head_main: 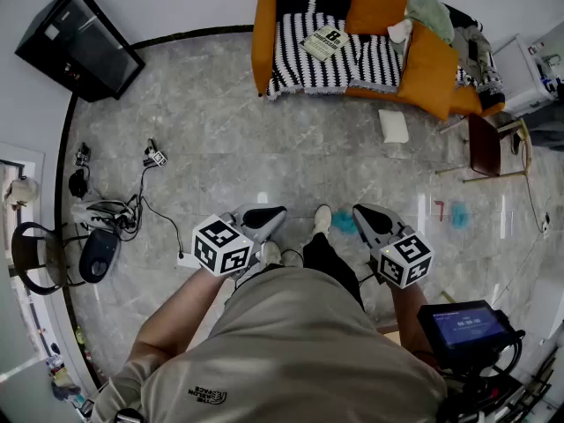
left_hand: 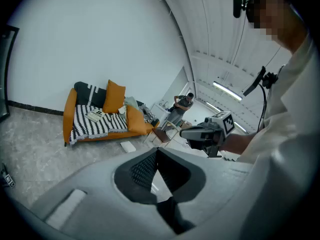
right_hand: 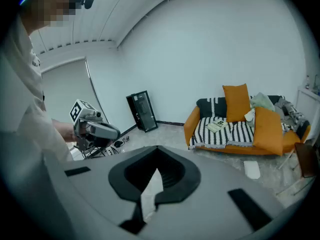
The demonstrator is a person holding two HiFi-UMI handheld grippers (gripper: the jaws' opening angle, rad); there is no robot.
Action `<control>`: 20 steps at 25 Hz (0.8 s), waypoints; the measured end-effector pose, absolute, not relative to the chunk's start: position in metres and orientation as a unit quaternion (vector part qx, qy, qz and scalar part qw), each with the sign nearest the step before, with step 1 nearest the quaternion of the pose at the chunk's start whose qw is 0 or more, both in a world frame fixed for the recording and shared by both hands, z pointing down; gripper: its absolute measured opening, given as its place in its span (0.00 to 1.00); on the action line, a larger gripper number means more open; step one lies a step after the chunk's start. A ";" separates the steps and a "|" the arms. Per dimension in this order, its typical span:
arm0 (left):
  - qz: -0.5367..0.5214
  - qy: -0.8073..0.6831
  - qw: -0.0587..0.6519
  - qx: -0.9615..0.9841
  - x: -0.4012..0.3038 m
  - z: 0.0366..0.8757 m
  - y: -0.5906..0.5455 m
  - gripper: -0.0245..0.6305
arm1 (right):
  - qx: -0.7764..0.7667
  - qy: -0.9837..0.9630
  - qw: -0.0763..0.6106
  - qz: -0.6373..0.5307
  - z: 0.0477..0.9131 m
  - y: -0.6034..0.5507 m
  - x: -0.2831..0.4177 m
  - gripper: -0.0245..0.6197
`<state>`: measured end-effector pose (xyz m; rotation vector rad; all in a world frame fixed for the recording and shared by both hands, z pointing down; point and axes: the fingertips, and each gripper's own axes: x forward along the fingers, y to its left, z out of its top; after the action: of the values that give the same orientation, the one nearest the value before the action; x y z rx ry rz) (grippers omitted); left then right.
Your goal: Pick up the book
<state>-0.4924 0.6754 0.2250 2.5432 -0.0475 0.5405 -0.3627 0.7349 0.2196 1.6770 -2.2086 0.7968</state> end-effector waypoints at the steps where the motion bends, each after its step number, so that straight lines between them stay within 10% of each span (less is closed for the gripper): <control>1: 0.201 -0.017 0.267 0.942 -0.491 0.226 0.674 0.05 | 0.578 -0.758 0.127 0.273 0.220 0.734 -0.362 0.06; 20: 0.244 -0.036 0.235 0.940 -0.306 0.219 0.622 0.05 | 0.534 -0.789 0.110 0.286 0.226 0.671 -0.186 0.06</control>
<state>-0.3060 0.6219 0.2190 2.5799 -0.0993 0.6687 -0.1856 0.6711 0.2257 1.5683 -2.3180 0.8393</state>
